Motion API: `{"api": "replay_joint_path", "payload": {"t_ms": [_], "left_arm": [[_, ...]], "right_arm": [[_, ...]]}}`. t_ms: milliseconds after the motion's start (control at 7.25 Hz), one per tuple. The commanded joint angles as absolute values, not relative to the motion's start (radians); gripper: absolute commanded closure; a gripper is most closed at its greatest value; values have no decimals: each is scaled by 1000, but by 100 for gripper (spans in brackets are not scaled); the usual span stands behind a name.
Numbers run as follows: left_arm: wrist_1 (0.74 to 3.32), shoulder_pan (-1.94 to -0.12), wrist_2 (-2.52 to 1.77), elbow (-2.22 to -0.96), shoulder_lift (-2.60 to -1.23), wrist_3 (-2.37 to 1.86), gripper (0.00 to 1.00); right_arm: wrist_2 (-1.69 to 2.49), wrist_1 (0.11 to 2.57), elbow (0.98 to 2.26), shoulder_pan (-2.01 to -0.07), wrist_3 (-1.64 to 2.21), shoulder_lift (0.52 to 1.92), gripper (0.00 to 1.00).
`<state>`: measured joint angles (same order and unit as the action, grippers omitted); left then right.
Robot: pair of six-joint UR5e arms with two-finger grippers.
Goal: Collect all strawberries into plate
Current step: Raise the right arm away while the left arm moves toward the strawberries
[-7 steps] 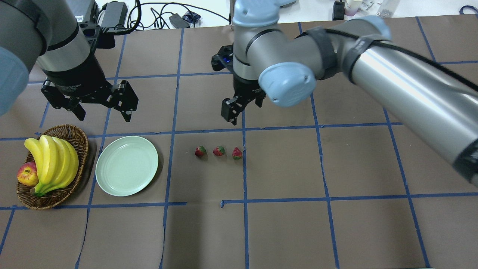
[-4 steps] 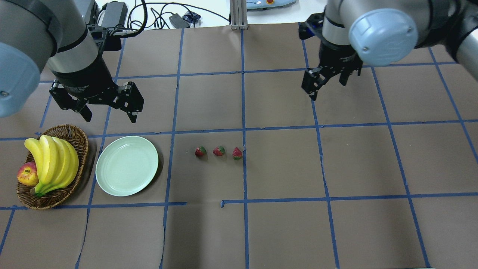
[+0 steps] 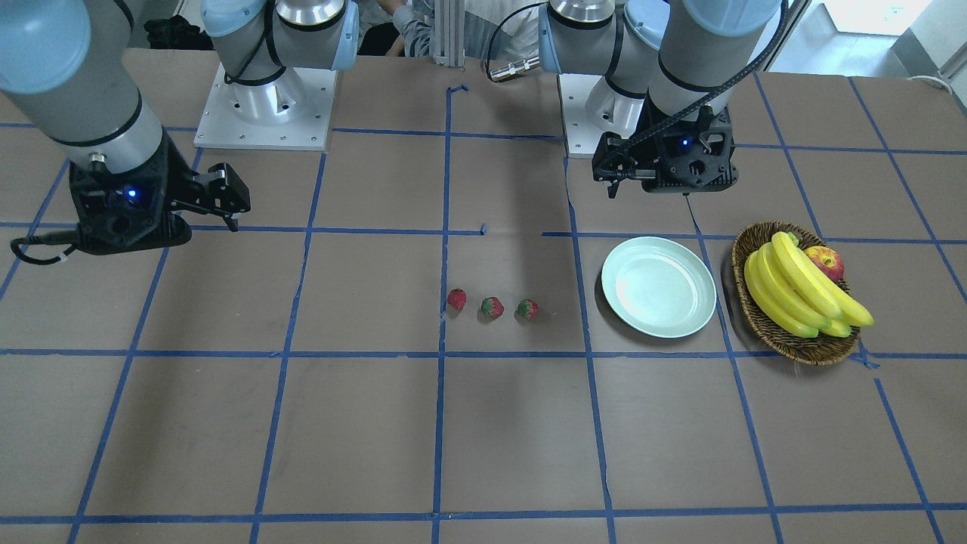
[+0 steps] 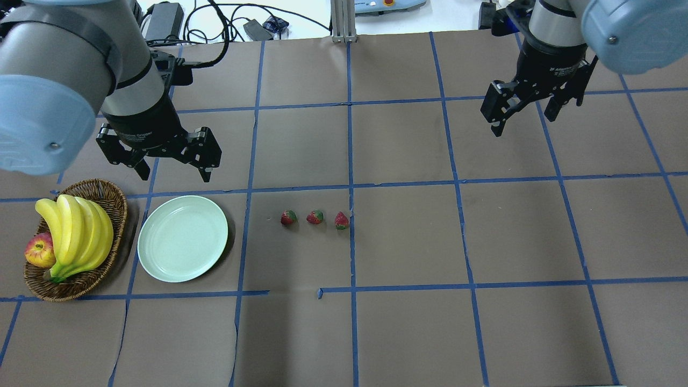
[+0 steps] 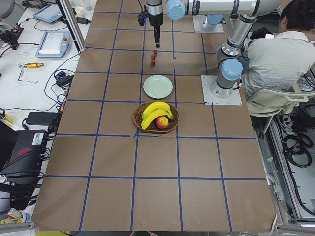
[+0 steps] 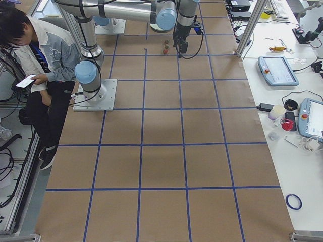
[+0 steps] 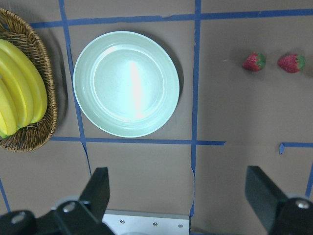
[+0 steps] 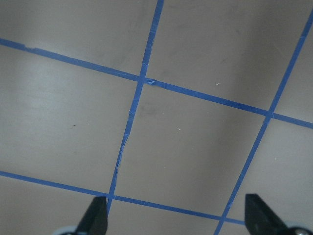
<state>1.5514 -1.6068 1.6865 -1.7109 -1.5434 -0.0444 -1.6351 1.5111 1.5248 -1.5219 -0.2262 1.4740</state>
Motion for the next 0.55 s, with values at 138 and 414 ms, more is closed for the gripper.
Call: {"api": "replay_joint_path", "payload": {"t_ms": [138, 414], "left_arm": [[1315, -1626, 1594, -1830, -1609, -119, 0], [1273, -1635, 1595, -1845, -1661, -307, 0]], "right_arm": [[-1606, 1378, 1453, -1532, -64, 1525, 0], [-1600, 1379, 1466, -1555, -20, 1511, 0]]}}
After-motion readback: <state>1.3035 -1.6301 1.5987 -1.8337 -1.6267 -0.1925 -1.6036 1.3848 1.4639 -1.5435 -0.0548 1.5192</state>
